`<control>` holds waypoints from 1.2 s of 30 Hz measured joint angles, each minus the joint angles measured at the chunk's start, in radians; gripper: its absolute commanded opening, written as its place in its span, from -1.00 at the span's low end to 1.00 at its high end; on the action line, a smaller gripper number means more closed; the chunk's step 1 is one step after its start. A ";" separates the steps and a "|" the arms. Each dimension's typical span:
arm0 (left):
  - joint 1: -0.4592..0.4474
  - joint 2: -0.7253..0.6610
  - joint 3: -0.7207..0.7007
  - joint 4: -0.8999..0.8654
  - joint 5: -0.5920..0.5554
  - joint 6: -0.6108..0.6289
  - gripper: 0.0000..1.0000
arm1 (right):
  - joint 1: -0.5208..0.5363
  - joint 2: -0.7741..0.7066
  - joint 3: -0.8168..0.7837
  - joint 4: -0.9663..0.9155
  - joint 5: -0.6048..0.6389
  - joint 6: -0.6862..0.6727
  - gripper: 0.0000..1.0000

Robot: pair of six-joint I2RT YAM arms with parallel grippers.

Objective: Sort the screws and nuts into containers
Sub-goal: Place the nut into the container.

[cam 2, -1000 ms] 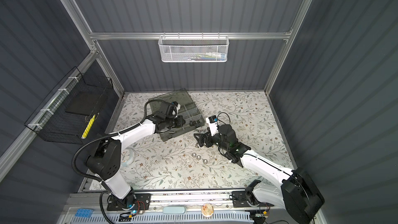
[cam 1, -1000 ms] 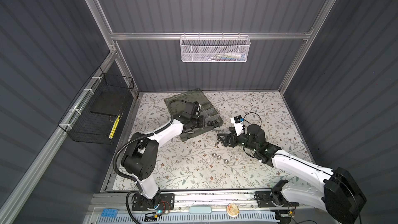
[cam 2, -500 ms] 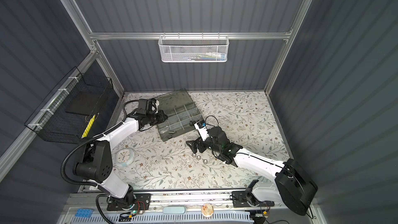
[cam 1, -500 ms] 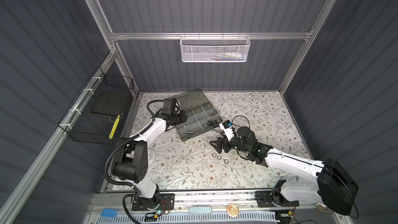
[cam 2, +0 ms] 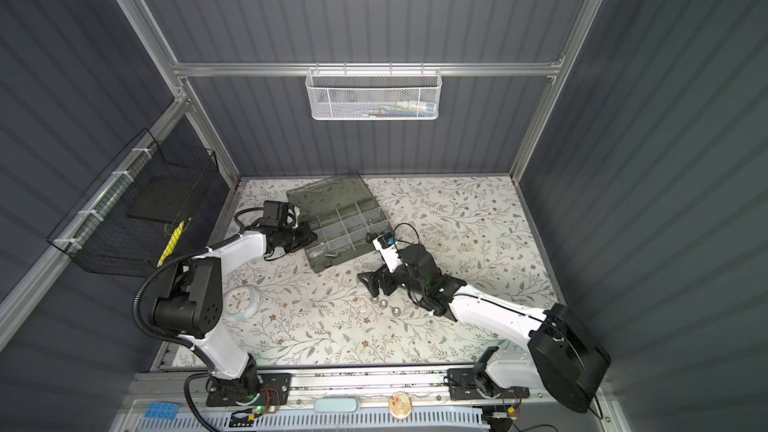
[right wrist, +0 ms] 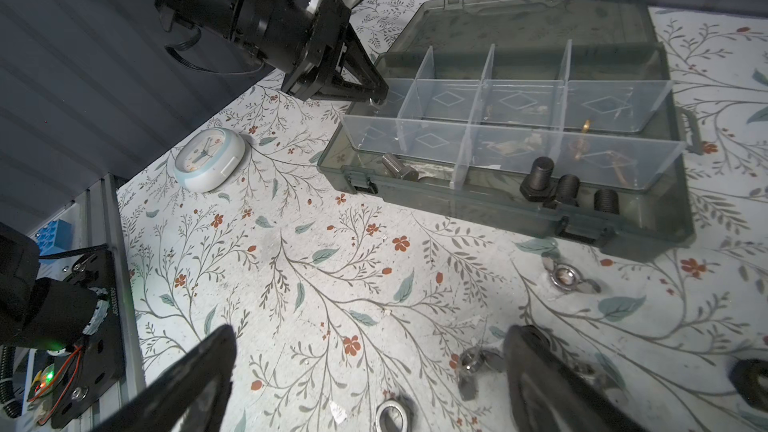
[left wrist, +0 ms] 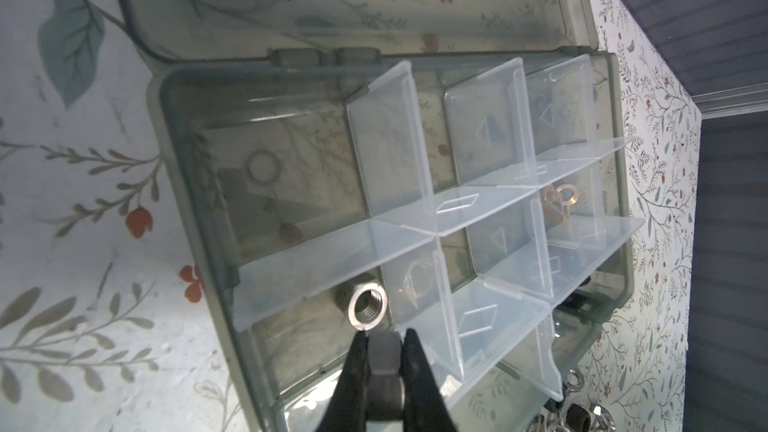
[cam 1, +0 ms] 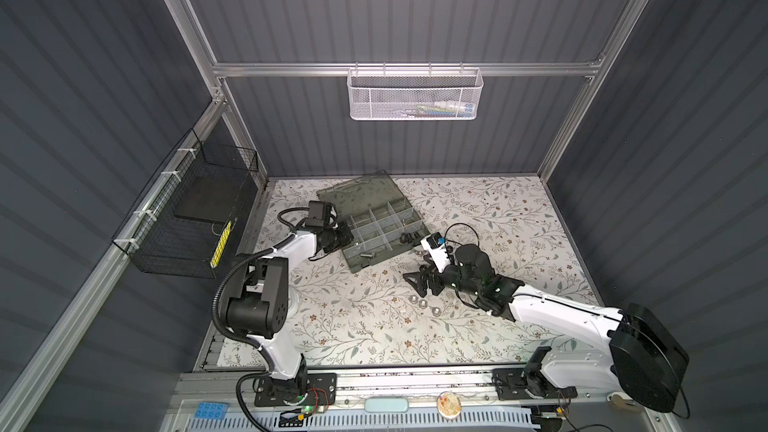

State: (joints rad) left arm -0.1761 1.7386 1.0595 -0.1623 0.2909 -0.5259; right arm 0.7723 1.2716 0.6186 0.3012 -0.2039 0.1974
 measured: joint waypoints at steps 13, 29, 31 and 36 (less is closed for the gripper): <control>0.000 0.002 -0.008 0.013 0.010 -0.002 -0.73 | 0.000 0.018 0.006 -0.011 0.021 0.000 0.98; 0.000 0.001 -0.008 0.013 0.010 -0.002 -0.39 | 0.000 0.018 0.006 -0.011 0.034 0.000 0.98; 0.000 0.000 -0.008 0.013 0.010 -0.002 -0.33 | 0.000 0.018 0.006 -0.011 0.035 0.000 0.98; 0.000 -0.018 -0.008 0.003 0.009 -0.002 -0.20 | 0.000 0.018 0.006 -0.011 0.041 0.001 0.98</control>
State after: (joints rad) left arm -0.1761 1.7210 1.0515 -0.1596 0.3000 -0.5274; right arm 0.7723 1.2900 0.6250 0.2897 -0.1627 0.1982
